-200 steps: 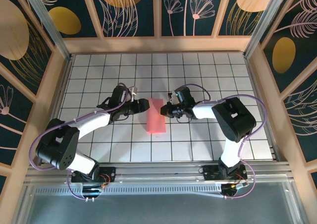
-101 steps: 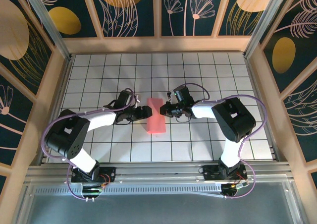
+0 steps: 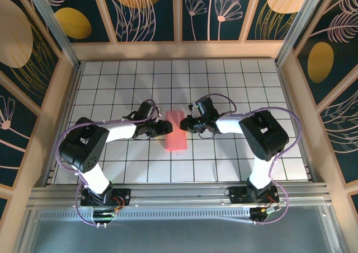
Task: Fold a paper plane with a square sheet of paper (fold left side to right side)
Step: First fold in half a square sheet of paper at the center of the table.
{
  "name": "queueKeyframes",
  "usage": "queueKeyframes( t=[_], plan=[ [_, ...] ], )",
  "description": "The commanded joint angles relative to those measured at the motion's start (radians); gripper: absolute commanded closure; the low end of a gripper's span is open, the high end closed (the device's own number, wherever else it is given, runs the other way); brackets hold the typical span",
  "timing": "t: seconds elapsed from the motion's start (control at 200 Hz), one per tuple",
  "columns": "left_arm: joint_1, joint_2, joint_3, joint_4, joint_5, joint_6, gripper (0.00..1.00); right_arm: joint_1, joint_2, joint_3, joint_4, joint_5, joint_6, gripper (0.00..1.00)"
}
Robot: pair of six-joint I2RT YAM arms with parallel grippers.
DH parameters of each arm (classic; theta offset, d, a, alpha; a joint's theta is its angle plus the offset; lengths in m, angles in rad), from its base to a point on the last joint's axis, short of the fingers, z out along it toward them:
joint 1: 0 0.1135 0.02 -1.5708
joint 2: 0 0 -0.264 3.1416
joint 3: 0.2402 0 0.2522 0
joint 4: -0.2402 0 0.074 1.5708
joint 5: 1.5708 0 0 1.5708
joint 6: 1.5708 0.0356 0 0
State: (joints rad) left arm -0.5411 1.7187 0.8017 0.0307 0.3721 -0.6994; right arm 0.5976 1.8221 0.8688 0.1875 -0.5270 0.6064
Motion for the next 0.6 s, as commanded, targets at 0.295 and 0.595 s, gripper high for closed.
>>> queueKeyframes(
  t=[0.295, 0.595],
  plan=[
    [-0.076, 0.140, 0.082, -0.105, -0.114, 0.035, 0.49, -0.020, -0.247, -0.009, -0.257, 0.344, -0.103, 0.49],
    [-0.104, 0.203, 0.154, -0.188, -0.154, 0.056, 0.44, -0.095, -0.368, -0.100, -0.268, 0.377, -0.114, 0.48]
  ],
)
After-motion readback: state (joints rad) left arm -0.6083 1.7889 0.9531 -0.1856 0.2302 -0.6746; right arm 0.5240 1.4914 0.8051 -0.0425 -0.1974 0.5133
